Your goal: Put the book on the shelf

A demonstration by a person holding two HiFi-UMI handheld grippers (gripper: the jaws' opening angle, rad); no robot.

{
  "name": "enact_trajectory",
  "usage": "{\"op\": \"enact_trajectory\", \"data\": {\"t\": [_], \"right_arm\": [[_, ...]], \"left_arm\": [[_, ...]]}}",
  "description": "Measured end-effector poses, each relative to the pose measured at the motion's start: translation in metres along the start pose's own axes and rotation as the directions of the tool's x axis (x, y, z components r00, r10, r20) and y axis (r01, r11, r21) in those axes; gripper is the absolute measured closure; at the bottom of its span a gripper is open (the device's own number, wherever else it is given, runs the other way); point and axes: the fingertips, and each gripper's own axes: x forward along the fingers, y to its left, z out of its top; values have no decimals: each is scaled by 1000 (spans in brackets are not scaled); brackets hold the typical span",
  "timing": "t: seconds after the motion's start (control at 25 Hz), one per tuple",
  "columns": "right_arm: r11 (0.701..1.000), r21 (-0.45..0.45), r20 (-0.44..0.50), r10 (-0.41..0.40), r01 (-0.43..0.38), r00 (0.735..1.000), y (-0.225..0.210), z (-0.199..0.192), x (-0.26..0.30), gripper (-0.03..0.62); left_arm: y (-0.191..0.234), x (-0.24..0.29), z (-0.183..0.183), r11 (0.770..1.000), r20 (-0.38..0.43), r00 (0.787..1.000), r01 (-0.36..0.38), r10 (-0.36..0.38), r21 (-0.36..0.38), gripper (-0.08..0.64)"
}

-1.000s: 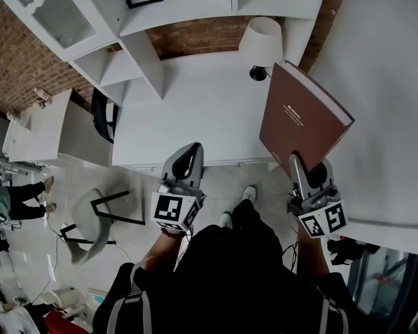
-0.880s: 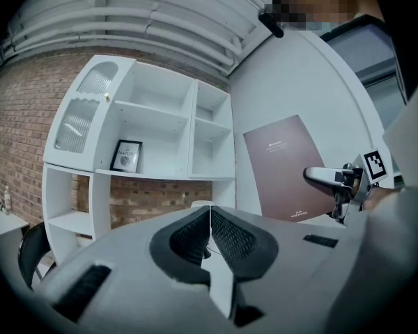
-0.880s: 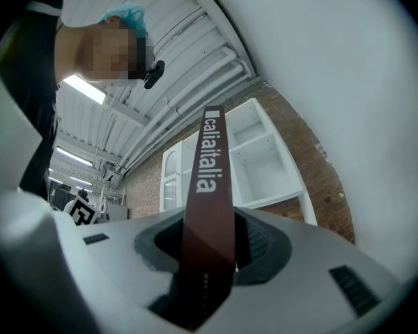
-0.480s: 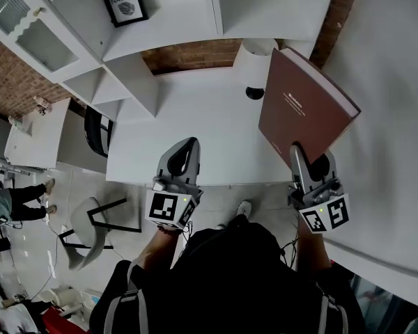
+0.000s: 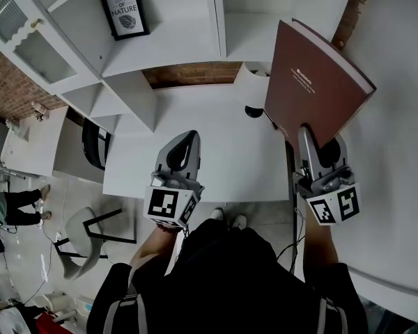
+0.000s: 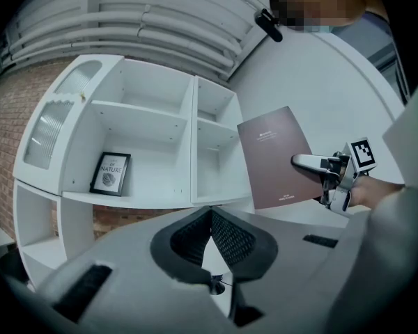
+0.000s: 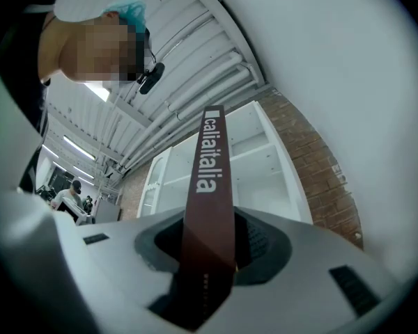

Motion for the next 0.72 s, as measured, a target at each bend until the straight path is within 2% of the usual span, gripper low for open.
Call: {"op": "enact_trajectory", "data": {"t": [0.24, 0.52, 0.72], "right_arm": [[997, -50, 8, -56, 56, 998, -14, 11, 39, 442], [990, -12, 22, -138, 138, 990, -48, 15, 81, 442], [981, -26, 32, -190, 191, 981, -68, 14, 115, 442]], "left_arm": [[26, 23, 10, 999, 13, 999, 39, -38, -30, 541], [43, 33, 16, 999, 5, 999, 36, -36, -38, 541], [46, 34, 13, 998, -9, 998, 55, -56, -17, 541]]}}
